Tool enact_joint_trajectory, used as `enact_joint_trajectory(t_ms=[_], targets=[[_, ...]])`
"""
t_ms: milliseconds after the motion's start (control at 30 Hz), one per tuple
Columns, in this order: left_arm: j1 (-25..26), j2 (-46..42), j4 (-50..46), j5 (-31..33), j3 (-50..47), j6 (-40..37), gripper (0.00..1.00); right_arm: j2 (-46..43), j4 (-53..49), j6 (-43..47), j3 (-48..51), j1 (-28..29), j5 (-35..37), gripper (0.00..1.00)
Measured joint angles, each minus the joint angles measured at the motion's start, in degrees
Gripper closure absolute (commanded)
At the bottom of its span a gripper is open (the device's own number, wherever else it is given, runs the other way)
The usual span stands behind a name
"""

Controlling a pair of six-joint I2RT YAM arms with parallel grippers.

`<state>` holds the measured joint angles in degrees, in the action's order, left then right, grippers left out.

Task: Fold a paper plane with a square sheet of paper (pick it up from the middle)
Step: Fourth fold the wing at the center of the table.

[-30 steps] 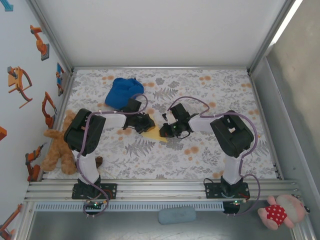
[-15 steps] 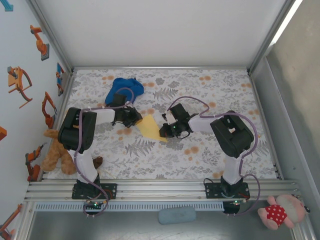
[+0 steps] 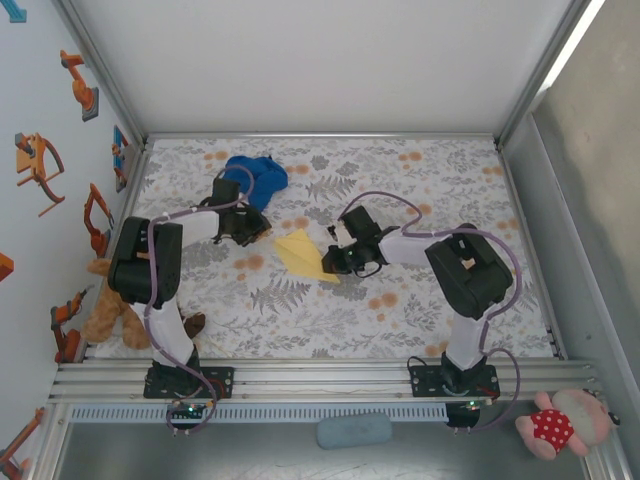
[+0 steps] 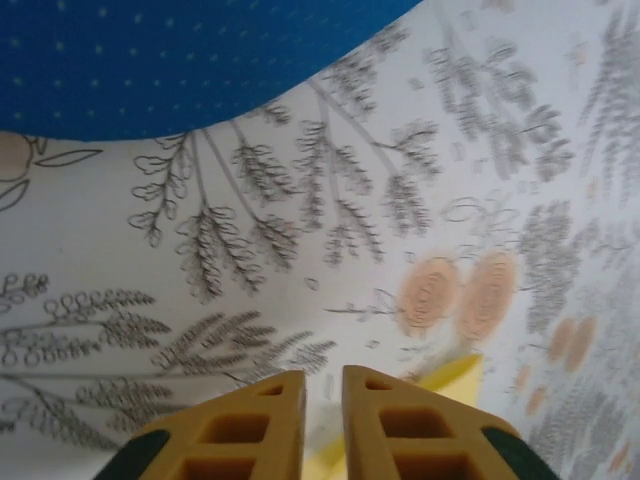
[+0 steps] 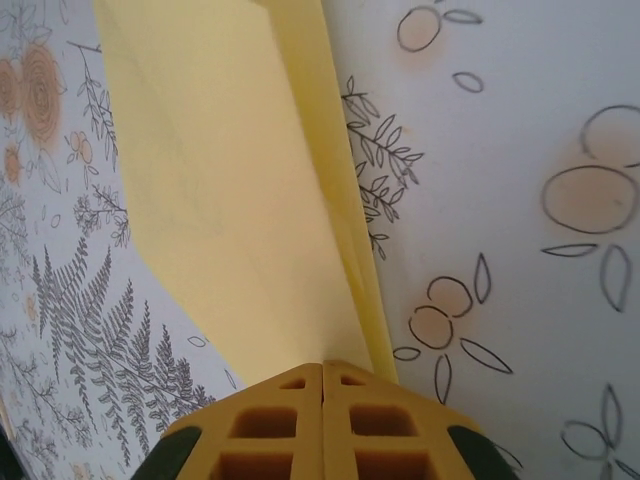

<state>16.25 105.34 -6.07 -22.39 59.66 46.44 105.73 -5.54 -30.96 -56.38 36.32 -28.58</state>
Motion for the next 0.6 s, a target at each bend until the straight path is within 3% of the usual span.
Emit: enact_joint_trajectory(t_ms=[167,300,600], targets=[[1.95,-11.52,1.16,1.55,-4.37,2.23,0.59,-6.05,-0.22,-1.14,-1.16,-0.15,3.1,0.68],[3.91,-16.85,4.33,2.01,-9.68,4.63,0.51,-7.87,0.26,-0.48,-2.91,-0.28,5.03,0.64],[11.5,-15.61,14.36,1.09,-17.7,9.84,0.44,-7.54,-0.04,-0.33,-3.08,-0.61,7.19,0.63]])
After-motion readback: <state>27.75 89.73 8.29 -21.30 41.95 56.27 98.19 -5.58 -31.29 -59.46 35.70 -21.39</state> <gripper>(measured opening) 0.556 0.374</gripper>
